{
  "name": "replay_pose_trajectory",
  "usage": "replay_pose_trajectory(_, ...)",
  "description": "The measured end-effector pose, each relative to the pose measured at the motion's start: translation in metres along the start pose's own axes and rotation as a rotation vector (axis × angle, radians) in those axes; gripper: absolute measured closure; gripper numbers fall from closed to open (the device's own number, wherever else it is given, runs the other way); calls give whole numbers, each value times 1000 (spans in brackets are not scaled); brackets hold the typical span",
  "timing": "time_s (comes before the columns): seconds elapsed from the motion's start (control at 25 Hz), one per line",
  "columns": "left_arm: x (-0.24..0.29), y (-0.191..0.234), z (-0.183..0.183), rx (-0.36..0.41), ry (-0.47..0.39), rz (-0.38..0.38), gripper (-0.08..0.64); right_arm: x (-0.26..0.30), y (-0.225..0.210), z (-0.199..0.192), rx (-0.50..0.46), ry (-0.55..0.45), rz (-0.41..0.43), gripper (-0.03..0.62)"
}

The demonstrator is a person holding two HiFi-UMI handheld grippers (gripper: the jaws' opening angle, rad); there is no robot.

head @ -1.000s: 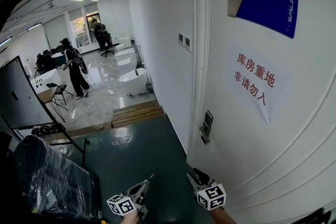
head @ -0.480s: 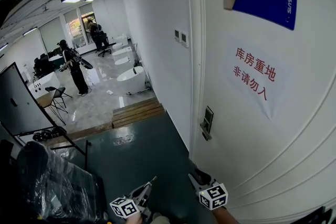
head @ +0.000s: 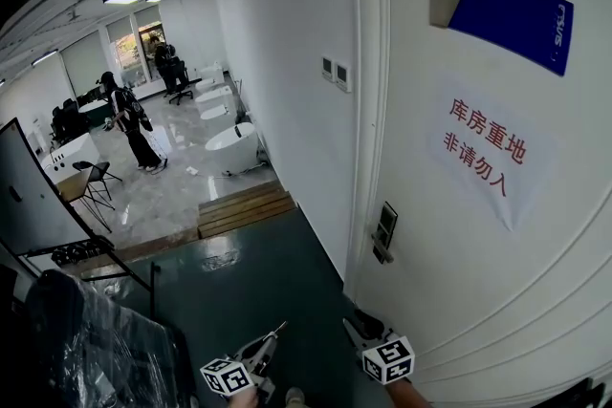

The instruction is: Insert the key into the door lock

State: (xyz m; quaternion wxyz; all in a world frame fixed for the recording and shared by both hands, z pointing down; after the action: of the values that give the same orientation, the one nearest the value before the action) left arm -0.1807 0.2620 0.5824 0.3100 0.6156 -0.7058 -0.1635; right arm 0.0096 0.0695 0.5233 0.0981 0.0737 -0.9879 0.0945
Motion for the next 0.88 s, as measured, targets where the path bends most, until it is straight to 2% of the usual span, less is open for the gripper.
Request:
replay_pose_trajectory(0.4, 16, 40, 46, -4, 3, -49, 526, 55, 6, 20, -25, 15, -24, 483)
replay_pose_trajectory(0.88, 21, 87, 75, -37, -2, -64, 526, 108, 15, 25, -49, 26, -44, 483)
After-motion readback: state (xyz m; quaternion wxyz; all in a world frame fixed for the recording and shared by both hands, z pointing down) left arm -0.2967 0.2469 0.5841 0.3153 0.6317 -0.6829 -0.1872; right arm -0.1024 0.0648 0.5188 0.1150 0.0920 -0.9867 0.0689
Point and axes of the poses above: the fingertips, and each gripper's own axes: x forward along the fingers, y to its left, z out of its top, the point moved 6 cm from there along -x, backward along the fingers, and after that the axes turned 8 degrees about z, right-handed, at the moved point
